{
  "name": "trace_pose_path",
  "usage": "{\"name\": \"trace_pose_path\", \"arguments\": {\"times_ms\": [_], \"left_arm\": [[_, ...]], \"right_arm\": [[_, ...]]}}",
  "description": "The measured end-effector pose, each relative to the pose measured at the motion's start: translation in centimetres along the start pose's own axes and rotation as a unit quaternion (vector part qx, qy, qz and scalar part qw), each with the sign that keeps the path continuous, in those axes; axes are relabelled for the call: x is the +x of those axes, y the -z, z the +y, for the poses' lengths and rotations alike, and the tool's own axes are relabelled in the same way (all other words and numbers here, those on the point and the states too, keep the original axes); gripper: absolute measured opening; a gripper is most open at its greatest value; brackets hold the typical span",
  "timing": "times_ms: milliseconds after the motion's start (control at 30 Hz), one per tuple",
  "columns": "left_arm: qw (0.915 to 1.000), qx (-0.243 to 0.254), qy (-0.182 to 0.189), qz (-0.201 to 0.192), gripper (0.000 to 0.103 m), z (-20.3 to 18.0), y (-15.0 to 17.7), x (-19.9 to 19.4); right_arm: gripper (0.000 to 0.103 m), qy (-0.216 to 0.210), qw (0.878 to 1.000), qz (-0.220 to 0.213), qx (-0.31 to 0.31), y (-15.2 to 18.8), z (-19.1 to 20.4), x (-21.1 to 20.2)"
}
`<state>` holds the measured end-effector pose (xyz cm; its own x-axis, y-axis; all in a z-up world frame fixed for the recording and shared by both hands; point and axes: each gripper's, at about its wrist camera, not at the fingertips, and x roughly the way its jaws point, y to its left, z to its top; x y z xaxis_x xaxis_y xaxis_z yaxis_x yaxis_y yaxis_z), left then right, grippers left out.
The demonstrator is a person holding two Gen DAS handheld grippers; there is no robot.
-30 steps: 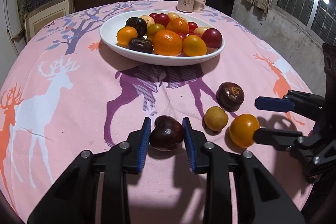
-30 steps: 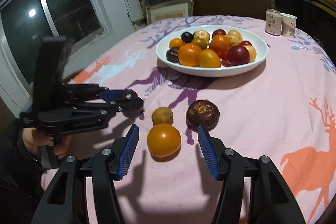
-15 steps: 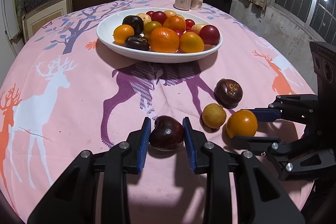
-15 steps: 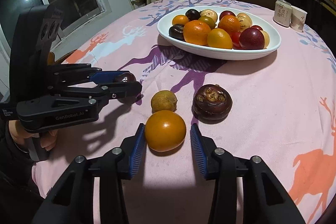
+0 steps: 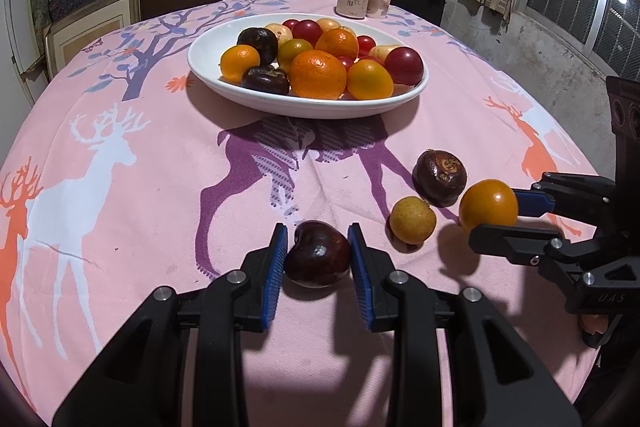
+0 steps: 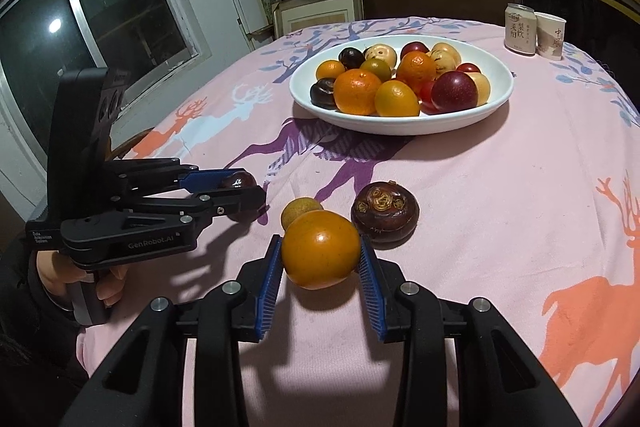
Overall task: Organize fruits
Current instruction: 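Grasp a dark red plum with the left tool while the right tool grasps an orange, then carry the plum and orange over the plate and release both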
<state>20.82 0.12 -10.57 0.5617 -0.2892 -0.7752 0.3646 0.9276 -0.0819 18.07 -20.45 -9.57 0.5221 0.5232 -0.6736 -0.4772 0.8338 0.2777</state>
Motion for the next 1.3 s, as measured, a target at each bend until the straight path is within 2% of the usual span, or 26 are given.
{"name": "trace_pose_path", "arguments": {"times_ms": [333, 467, 567, 733, 833, 900, 1033, 1133, 1233, 1300], "left_arm": [[0.9998, -0.019, -0.001, -0.003, 0.030, 0.8, -0.1, -0.1], [0.9991, -0.034, 0.005, -0.024, 0.030, 1.4, -0.2, -1.2], [0.9988, -0.032, 0.006, -0.035, 0.030, 1.2, -0.8, -2.3], [0.9986, -0.014, -0.006, -0.051, 0.031, 0.5, -4.4, -3.5], [0.9978, -0.017, -0.003, -0.065, 0.031, 0.6, -7.9, -3.3], [0.9974, -0.018, -0.007, -0.069, 0.031, 0.7, -9.9, -2.6], [0.9976, -0.031, -0.018, -0.059, 0.031, 1.4, -13.5, 0.4], [0.9974, -0.049, -0.022, -0.047, 0.031, 2.3, -15.2, 2.6], [0.9969, -0.068, -0.016, -0.035, 0.030, 3.0, -15.2, 3.5], [0.9981, -0.047, -0.005, -0.041, 0.030, 2.1, -13.8, 2.7]], "right_arm": [[0.038, 0.012, 0.999, -0.029, 0.013, 0.1, -0.5, -1.1], [0.038, 0.018, 0.998, -0.054, 0.023, 0.1, -0.9, -2.3], [0.038, 0.035, 0.997, -0.065, 0.008, -0.7, -1.0, -3.3], [0.038, 0.067, 0.992, -0.106, -0.008, -4.3, -1.6, -4.9], [0.038, 0.108, 0.981, -0.158, -0.022, -7.0, -1.7, -5.1], [0.038, 0.111, 0.979, -0.168, -0.023, -9.0, -2.1, -4.3], [0.038, 0.109, 0.981, -0.162, -0.006, -12.5, -4.0, -1.6], [0.038, 0.103, 0.984, -0.141, 0.019, -14.1, -5.7, 0.8], [0.038, 0.111, 0.986, -0.125, 0.029, -14.3, -6.2, 2.1], [0.037, 0.093, 0.988, -0.123, 0.032, -13.3, -6.0, 1.6]]}}
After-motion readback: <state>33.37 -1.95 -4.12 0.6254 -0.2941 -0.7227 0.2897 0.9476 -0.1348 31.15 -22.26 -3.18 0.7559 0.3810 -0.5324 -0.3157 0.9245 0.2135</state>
